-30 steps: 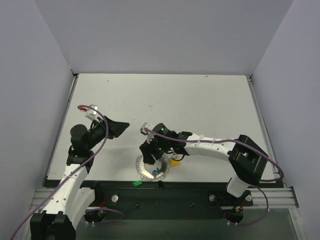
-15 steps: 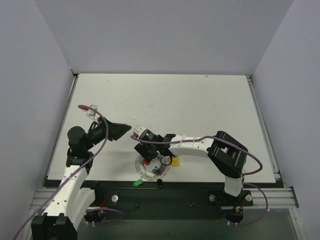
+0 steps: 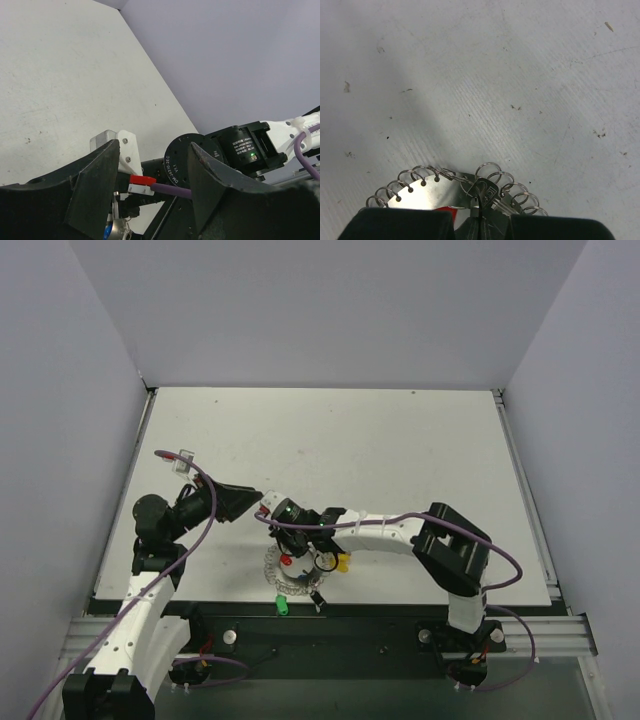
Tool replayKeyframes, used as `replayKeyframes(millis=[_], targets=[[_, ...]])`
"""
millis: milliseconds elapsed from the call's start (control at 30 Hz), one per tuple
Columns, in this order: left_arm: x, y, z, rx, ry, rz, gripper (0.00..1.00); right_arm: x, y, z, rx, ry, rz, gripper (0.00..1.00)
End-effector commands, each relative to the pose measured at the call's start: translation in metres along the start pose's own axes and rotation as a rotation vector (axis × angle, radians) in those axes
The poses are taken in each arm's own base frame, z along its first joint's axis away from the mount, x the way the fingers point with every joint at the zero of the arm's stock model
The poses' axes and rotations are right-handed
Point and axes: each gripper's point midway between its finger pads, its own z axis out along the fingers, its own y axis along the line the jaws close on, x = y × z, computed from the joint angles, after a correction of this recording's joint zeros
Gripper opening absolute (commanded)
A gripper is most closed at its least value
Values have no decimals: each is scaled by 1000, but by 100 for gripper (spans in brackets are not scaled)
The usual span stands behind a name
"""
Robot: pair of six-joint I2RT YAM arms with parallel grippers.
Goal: Put the keys on the keyring
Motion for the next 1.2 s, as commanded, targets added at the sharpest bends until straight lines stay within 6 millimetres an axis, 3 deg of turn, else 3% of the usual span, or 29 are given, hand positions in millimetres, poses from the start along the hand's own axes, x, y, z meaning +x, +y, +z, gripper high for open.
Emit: replayKeyframes(millis=[0, 200, 433, 633, 867, 1167], targets=[[-4, -8, -2, 35, -15, 64, 66, -3, -13, -29, 36, -11, -23, 0], [-3, -5, -3, 14, -10, 82, 66, -27, -24, -62, 30, -105, -3, 0], [-1, 6, -4, -45, 9, 85, 66, -27, -40, -72, 36, -132, 34, 0], [3, 10, -5, -57, 34, 128, 65, -47, -36, -99, -55, -229, 55, 0], [0, -13, -3, 36, 39, 183, 65, -68, -32, -150, -202, -366, 27, 0], [3, -68, 3, 225, 67, 311, 65, -81, -18, -215, -346, -534, -105, 0]])
